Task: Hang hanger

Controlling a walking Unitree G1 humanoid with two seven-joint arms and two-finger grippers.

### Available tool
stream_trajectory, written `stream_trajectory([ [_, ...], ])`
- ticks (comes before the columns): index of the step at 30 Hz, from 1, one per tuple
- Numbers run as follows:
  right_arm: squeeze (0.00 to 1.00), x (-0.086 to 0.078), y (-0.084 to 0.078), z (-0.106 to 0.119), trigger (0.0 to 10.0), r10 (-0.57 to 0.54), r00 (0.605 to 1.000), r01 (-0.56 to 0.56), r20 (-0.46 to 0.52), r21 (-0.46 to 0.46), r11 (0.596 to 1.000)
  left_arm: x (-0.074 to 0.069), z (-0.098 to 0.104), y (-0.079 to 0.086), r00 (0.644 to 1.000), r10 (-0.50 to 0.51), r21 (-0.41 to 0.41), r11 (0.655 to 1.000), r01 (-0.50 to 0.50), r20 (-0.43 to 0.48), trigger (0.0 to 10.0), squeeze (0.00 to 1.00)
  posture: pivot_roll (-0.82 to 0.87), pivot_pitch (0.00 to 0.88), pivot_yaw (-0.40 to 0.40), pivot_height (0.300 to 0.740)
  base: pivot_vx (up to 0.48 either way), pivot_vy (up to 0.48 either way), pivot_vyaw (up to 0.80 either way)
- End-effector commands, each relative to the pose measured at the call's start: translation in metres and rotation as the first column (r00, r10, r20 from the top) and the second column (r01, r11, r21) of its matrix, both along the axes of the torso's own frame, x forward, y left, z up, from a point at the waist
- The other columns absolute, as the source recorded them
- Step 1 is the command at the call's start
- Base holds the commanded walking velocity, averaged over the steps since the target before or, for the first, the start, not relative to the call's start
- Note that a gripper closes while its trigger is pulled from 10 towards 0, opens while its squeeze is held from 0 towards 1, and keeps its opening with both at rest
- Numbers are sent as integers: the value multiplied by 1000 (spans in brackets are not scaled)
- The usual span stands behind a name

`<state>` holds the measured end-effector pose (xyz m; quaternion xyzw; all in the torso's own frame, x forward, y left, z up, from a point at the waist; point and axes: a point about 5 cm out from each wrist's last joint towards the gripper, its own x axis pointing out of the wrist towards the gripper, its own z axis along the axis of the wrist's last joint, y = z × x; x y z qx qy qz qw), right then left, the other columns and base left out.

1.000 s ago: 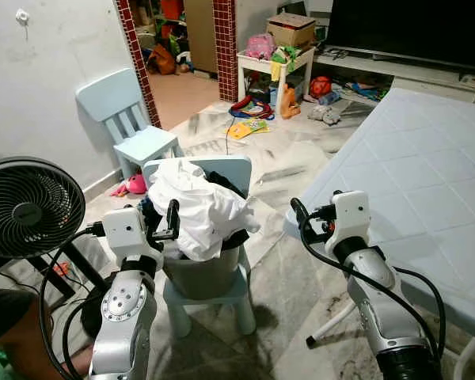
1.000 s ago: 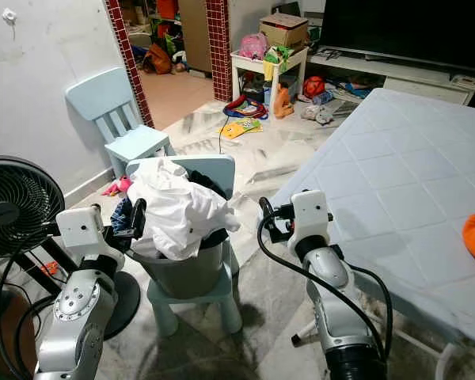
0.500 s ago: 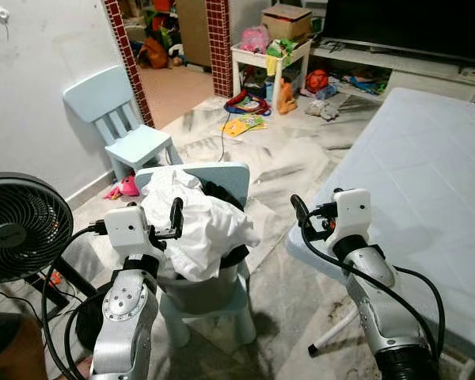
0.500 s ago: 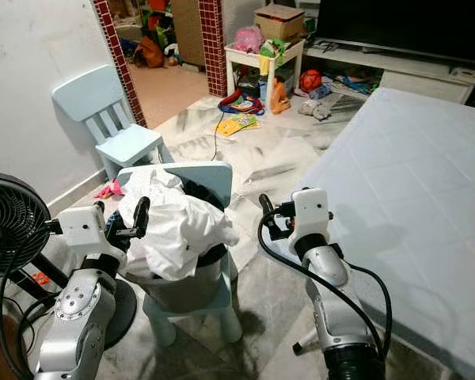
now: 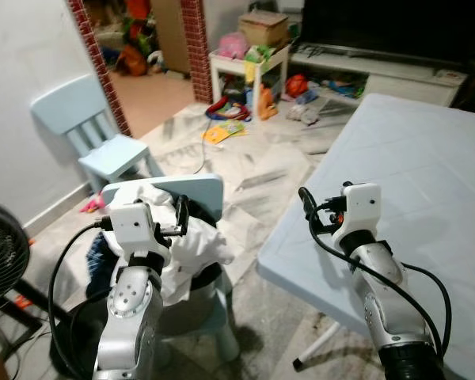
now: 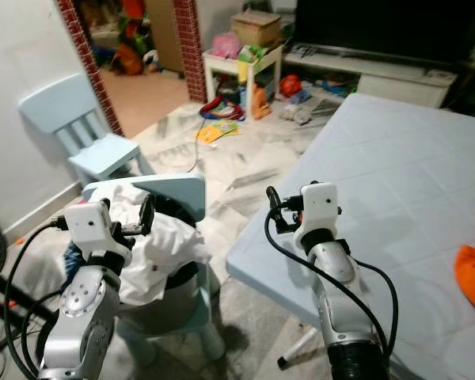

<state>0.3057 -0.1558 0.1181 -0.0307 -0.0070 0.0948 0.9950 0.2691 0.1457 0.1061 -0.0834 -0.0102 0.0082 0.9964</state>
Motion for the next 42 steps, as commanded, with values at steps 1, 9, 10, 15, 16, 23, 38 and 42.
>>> stream_trajectory([
  [1, 0, 2, 5, 3, 10000, 13, 1000, -13, 9, 3, 1000, 0, -3, 7, 998, 48, 14, 999, -48, -33, 10000, 0, -82, 0, 58, 740, 0, 0, 0],
  [9, 0, 2, 8, 3, 10000, 40, 999, -40, 0, 7, 999, 2, -15, 8, 982, 94, -36, 994, -101, -161, 10000, 0, -81, 0, 56, 740, 0, 0, 0],
  [10, 0, 2, 9, 3, 10000, 49, 999, -49, -1, 10, 999, 4, -16, 9, 977, 100, -55, 992, -112, -186, 10000, 0, -83, 0, 57, 740, 0, 0, 0],
  [15, 0, 1, 15, 10, 10000, 97, 995, -97, 1, 31, 995, 10, -32, 13, 947, 100, -68, 990, -127, -304, 10000, 0, -92, 0, 57, 740, 0, 0, 0],
  [16, 0, -1, 16, 12, 10000, 108, 994, -108, 5, 32, 994, 11, -36, 13, 937, 96, -71, 989, -127, -335, 10000, 0, -111, 0, 59, 740, 0, 0, 0],
  [23, 0, -19, 17, 30, 10000, 243, 970, -242, -28, 43, 969, 34, -49, 9, 896, 44, -96, 991, -96, -442, 10000, 0, -171, 47, 48, 740, 0, 0, 0],
  [38, 0, -80, 3, 22, 10000, 427, 877, -446, -222, -45, 894, 52, -62, -16, 864, -42, -94, 996, -7, -502, 10000, 0, -268, 140, 50, 740, 0, 0, 0],
  [42, 0, -81, 9, 26, 10000, 444, 868, -465, -221, -51, 884, 59, -57, -30, 870, -63, -79, 996, 27, -489, 10000, 0, -264, 134, 52, 740, 0, 0, 0],
])
